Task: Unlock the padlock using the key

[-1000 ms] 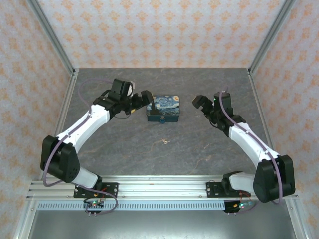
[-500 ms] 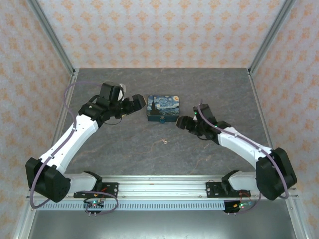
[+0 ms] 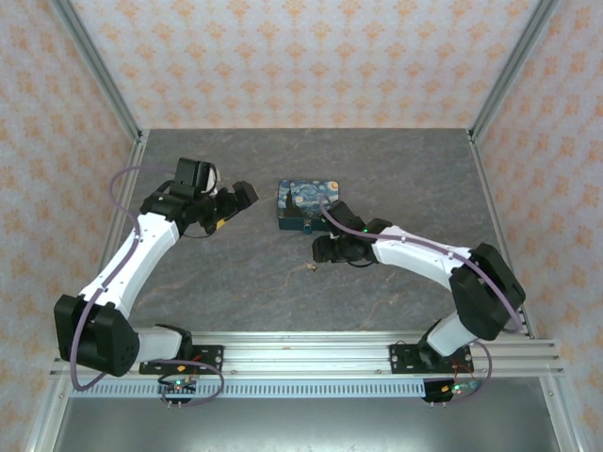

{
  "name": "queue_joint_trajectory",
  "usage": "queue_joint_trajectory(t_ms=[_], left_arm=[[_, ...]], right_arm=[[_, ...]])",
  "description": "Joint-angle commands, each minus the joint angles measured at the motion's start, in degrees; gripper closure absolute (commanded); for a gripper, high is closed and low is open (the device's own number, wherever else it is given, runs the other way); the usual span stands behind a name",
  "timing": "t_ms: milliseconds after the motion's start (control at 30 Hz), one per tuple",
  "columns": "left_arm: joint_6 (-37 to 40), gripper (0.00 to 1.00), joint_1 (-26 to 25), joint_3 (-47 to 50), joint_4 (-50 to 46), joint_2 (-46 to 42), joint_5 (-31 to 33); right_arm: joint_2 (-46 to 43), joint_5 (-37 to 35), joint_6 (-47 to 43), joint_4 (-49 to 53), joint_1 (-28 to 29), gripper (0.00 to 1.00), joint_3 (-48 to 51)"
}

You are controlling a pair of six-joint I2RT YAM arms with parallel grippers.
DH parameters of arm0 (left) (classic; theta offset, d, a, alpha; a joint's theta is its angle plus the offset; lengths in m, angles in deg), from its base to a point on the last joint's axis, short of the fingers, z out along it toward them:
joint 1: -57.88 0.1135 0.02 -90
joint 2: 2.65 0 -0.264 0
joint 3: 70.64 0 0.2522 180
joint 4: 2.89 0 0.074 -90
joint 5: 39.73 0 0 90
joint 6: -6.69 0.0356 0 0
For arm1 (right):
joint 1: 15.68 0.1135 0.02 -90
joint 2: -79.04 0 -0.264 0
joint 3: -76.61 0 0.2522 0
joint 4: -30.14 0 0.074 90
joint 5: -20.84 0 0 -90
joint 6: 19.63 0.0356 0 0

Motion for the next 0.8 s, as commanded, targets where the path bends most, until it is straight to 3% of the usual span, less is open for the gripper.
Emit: queue_joint_trajectory(t_ms=[0,367,767], left_arm=[[-1.4,0.00,1.0,0.1,-0.1,-1.0,-2.0],[-7.7,0.00,2.1,-4.2,-2.9,0.5,-3.8],[-9.7,0.00,2.0,10.3,7.7,-5.0,-7.6]], right_arm=[[2.1,-2.3,-2.4,2.7,1.5,0.44,-2.5],[3.0,-1.6,-1.2,2.6,2.3,0.46,-3.5],[5.2,-0.9,-5.6,3.8,2.3,0.49,-4.2]])
